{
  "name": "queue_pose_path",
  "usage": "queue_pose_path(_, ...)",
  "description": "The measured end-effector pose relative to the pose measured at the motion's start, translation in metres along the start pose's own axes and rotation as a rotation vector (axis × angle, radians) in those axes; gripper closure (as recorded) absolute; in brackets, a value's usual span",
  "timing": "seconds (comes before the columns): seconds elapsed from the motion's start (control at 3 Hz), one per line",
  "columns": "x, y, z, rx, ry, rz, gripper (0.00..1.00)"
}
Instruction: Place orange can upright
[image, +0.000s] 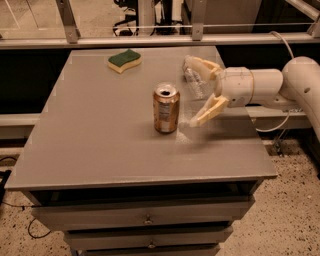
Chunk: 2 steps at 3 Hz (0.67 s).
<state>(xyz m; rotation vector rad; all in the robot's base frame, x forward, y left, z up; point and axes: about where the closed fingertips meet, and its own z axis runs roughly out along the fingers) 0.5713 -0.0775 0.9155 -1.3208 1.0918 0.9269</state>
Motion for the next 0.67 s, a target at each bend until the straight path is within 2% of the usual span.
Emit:
queue_pose_path(0.33, -0.0048, -0.0204, -0.0471, 0.054, 0.095, -0.036, 0.0)
queue_pose_path(0.67, -0.005, -0.0184, -0.0392, 0.044, 0.085, -0.033, 0.0)
